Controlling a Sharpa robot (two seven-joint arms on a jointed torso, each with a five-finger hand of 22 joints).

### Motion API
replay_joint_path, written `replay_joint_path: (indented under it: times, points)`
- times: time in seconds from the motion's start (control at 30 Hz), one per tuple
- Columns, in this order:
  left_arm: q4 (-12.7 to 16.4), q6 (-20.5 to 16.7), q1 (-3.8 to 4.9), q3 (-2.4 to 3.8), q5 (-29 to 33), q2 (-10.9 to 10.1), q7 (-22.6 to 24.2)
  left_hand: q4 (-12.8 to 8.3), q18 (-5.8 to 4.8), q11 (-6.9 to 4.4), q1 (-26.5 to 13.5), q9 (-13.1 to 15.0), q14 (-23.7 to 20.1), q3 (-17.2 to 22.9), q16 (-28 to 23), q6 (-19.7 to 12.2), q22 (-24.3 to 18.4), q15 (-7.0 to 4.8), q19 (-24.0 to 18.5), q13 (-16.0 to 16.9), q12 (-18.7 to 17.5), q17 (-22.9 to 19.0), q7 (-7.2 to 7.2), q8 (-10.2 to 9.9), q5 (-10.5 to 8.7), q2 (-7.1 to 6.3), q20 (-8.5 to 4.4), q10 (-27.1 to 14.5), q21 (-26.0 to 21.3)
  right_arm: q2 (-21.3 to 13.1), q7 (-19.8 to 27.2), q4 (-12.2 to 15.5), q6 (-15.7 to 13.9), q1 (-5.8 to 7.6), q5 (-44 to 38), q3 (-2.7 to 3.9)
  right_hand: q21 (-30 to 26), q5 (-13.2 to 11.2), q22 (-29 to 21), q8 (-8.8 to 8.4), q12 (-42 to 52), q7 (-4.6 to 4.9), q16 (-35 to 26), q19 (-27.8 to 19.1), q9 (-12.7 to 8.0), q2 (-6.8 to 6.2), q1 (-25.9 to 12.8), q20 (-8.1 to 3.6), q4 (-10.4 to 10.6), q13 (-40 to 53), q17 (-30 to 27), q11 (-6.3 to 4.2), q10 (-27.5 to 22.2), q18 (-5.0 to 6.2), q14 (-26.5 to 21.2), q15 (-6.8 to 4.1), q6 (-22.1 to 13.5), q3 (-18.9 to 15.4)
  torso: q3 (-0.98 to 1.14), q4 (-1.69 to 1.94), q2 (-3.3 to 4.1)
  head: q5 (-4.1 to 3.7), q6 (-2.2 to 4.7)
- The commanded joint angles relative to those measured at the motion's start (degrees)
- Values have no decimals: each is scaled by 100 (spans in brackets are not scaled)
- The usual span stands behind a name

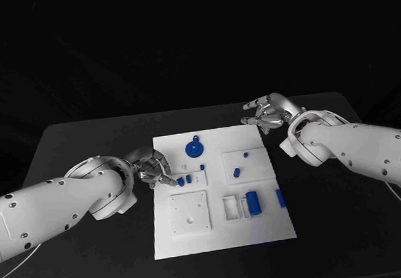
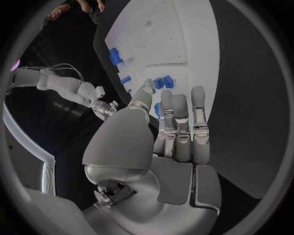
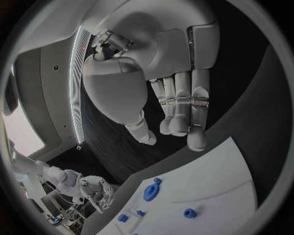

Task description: Assemble the parts on the task board

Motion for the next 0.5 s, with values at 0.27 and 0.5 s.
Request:
replay_joint_path:
  times: [0.27,0.5]
  points:
    - [-31,-248,8,-49,-1728,167,-3,815,-19,-95,-184,-11,18,-114,589,-272,248,-90,145,38,955,-116,-117,967,-186,-270,-70,-170,243,16,56,-2,89,-16,6,2,15,19,194,-5,32,15,11,205,7,-9,-57,-4,-21,20,13,-20,20,74,35,-22,36,37,14,-10,5,15,-2]
    - [-123,-329,6,-165,-2557,338,-120,1013,1,-85,-169,-226,31,-92,609,-228,238,-83,124,-46,990,-195,-97,851,-256,-301,-62,-172,320,17,56,0,92,-21,7,2,15,19,194,-5,32,15,11,205,7,-9,-57,-4,-21,20,13,-20,20,74,35,-22,36,37,21,-7,6,-3,-10]
